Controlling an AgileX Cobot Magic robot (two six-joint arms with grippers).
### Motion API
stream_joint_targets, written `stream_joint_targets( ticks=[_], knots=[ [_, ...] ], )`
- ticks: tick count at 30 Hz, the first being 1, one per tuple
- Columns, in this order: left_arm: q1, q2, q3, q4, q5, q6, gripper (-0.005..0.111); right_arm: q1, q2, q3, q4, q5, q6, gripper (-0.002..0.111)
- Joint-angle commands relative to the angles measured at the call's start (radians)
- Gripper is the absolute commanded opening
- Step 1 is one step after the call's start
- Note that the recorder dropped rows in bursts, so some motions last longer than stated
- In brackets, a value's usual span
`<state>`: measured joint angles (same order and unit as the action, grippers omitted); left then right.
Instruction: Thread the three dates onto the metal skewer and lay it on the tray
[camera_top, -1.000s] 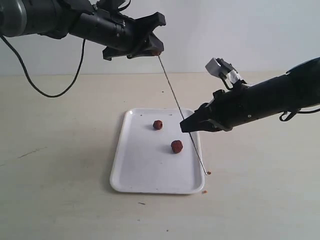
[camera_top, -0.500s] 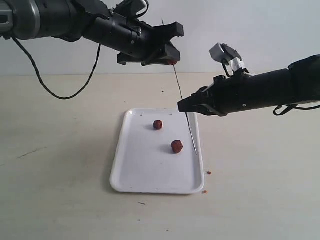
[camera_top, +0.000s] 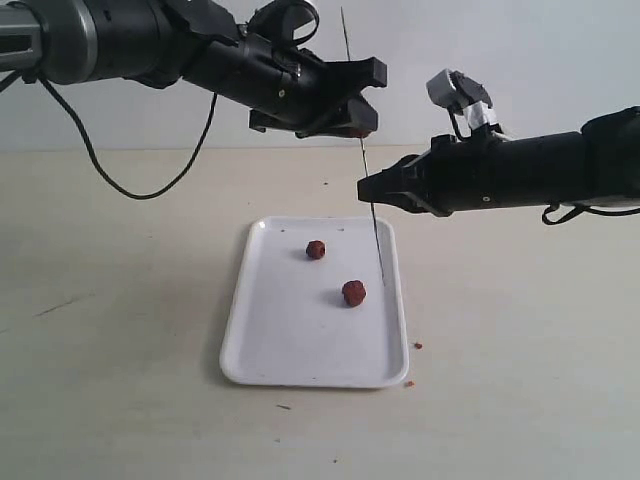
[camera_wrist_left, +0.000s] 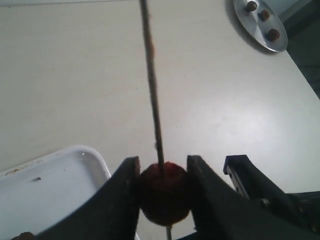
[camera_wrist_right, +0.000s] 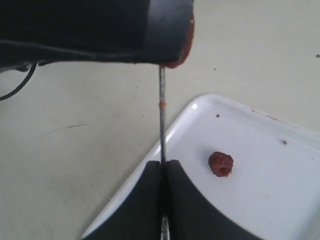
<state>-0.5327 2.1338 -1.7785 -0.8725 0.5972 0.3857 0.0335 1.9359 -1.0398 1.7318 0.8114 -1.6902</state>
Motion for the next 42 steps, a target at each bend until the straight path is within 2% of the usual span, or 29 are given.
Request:
stream_joint_targets(
  ticks=[1,3,6,8,12,15,16,17,18,19,20,21,25,30,34,37,42],
  knots=[
    [-0.006,0.007,-0.001,0.003,-0.009,0.007,0.053,0.002,-0.003,-0.007,0.013,0.005,-0.017,0.0],
    [-0.006,0.007,-0.001,0.003,-0.018,0.012,0.061,0.002,-0.003,-0.007,0.013,0.005,-0.017,0.0],
    [-0.004,0.007,-0.001,0.005,-0.037,0.065,0.066,0.002,-0.003,-0.005,0.013,-0.032,-0.006,0.0],
    [-0.001,0.007,-0.001,0.005,-0.037,0.072,0.067,0.002,-0.003,-0.005,0.013,-0.112,-0.006,0.0],
    [0.001,0.007,-0.001,0.007,-0.037,0.098,0.067,0.002,-0.005,-0.005,0.013,-0.138,-0.007,0.0],
    [0.001,0.007,-0.001,0.026,-0.03,0.197,0.067,0.0,-0.016,-0.005,0.013,-0.221,0.059,0.0],
    [0.001,0.007,-0.001,0.067,-0.01,0.252,0.067,-0.009,-0.03,-0.005,-0.029,-0.34,0.128,0.0],
    [0.001,0.007,-0.001,0.127,0.012,0.262,0.066,-0.028,-0.052,-0.005,-0.15,-0.426,0.233,0.0],
    [0.001,0.007,-0.001,0.161,0.023,0.257,0.066,-0.043,-0.063,-0.005,-0.237,-0.436,0.305,0.0],
    [0.001,0.007,-0.001,0.221,0.036,0.205,0.066,-0.074,-0.082,-0.005,-0.37,-0.412,0.436,0.0],
    [0.001,0.007,-0.001,0.258,0.036,0.176,0.066,-0.089,-0.093,-0.005,-0.42,-0.389,0.488,0.0],
    [-0.006,0.007,-0.001,0.365,0.037,0.149,0.066,-0.108,-0.113,-0.005,-0.484,-0.34,0.524,0.0],
    [-0.032,0.007,-0.001,0.7,0.122,0.142,0.066,-0.115,-0.136,-0.005,-0.504,-0.305,0.524,0.0],
    [-0.06,0.027,-0.003,0.806,0.226,0.202,0.066,-0.115,-0.136,-0.005,-0.504,-0.31,0.524,0.0],
    [-0.126,0.078,-0.003,0.944,0.287,0.242,0.066,-0.115,-0.136,-0.005,-0.504,-0.31,0.524,0.0],
    [-0.18,0.112,-0.003,1.016,0.249,0.147,0.066,-0.115,-0.136,-0.005,-0.504,-0.31,0.524,0.0],
    [-0.236,0.134,-0.003,1.023,0.215,-0.021,0.066,-0.115,-0.136,-0.005,-0.504,-0.308,0.524,0.0]
  ],
)
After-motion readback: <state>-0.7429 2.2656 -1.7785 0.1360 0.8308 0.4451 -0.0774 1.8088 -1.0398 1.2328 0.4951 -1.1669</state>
